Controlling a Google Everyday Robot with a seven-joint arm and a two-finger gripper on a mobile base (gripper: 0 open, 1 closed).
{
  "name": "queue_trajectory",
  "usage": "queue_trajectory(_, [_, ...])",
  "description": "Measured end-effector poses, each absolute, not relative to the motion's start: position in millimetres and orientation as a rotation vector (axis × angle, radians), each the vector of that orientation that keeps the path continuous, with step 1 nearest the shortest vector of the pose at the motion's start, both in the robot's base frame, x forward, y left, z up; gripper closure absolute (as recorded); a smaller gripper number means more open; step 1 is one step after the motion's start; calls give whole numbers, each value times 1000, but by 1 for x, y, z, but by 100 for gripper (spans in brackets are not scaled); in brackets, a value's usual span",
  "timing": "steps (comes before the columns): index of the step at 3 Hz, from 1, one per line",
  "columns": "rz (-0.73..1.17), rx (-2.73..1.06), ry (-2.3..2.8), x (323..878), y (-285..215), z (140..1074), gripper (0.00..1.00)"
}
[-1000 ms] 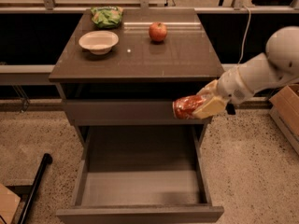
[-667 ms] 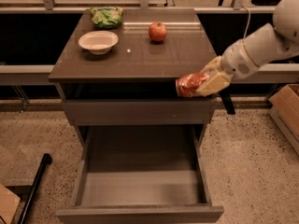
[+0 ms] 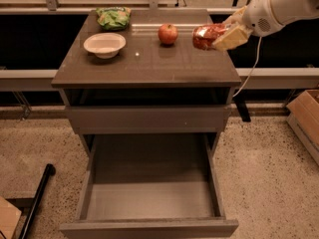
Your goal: Pick coke can from middle drawer and place on counter
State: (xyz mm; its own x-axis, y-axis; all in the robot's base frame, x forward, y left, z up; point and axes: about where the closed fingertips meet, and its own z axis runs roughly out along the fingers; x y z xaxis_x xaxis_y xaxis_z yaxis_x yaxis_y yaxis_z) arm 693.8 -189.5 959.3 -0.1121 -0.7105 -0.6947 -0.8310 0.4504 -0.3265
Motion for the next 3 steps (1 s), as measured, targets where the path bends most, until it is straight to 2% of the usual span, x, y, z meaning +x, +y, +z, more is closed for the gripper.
queue_trajectory(1, [187,-1205,1838,722,-182,925,100])
queue_trajectory(3, [157,-1161,1807,737,-177,930,58])
